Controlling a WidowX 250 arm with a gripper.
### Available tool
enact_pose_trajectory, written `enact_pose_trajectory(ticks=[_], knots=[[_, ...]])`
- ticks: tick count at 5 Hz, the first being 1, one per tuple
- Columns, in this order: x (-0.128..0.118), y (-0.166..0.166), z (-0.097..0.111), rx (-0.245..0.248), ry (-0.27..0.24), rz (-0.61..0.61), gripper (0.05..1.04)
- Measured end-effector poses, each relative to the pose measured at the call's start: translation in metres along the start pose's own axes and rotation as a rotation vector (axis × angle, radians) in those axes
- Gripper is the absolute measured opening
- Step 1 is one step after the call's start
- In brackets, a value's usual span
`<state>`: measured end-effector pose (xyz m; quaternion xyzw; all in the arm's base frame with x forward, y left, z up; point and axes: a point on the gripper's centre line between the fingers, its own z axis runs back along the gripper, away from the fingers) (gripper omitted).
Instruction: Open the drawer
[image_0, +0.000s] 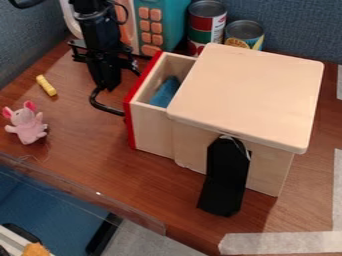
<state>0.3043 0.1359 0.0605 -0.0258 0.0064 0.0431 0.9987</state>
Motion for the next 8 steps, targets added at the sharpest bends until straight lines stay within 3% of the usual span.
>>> enact_pose_trajectory(ticks=[3, 6, 8], knots=[[-0.001, 0.021, 0.001, 0.013, 0.027, 0.005, 0.127], [0.002, 0.026, -0.006, 0.042, 0.118, -0.077, 0.127], [0.009, 0.023, -0.007, 0.062, 0.135, -0.136, 0.159]])
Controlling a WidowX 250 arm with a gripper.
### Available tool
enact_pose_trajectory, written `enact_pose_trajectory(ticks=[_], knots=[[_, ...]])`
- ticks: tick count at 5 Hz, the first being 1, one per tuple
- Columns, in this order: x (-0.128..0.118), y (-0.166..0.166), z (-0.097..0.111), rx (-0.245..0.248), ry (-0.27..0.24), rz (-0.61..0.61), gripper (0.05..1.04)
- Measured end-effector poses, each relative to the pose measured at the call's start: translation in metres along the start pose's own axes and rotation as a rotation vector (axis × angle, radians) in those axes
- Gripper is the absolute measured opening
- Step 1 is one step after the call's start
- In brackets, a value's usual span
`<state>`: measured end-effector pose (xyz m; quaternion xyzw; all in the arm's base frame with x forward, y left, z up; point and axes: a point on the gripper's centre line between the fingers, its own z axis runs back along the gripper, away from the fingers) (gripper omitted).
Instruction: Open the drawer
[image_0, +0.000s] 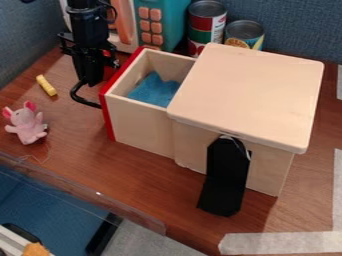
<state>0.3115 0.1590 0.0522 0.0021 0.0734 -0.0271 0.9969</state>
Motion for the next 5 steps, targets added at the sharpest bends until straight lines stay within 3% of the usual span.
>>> enact_pose_trajectory(ticks=[1, 2, 3, 4, 5], knots=[[-0.002, -0.003, -0.001, -0.005, 0.023, -0.062, 0.408], [-0.004, -0.006, 0.005, -0.039, 0.007, -0.061, 0.702], [-0.012, -0.003, 0.027, -0.04, -0.026, -0.046, 0.982], [-0.023, 0.002, 0.056, -0.018, -0.101, -0.021, 1.005], [-0.037, 0.005, 0.075, -0.043, -0.139, 0.023, 1.0]])
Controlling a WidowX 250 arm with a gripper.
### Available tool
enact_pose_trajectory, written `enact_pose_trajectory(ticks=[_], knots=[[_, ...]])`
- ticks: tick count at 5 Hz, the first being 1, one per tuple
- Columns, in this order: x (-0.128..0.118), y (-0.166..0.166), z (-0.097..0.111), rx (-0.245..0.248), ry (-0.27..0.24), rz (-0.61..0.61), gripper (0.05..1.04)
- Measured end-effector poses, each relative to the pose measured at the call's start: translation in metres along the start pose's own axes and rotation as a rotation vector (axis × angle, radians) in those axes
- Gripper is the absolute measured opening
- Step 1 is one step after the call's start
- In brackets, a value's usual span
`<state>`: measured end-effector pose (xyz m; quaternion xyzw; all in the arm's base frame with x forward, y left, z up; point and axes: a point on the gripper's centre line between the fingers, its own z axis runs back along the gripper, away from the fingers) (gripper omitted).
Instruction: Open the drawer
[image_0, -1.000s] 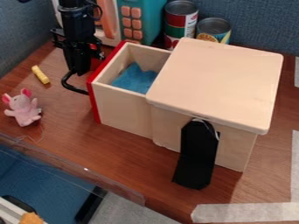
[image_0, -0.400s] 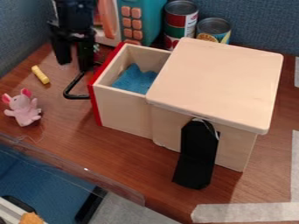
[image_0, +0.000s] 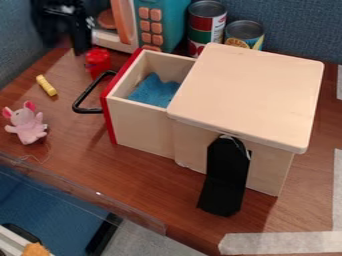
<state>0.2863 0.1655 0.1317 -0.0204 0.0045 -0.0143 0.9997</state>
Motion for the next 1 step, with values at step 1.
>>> enact_pose_trajectory(ticks=[1], knots=[[-0.0132, 0.0037, 0.0204, -0.022, -0.054, 0.056, 1.0]])
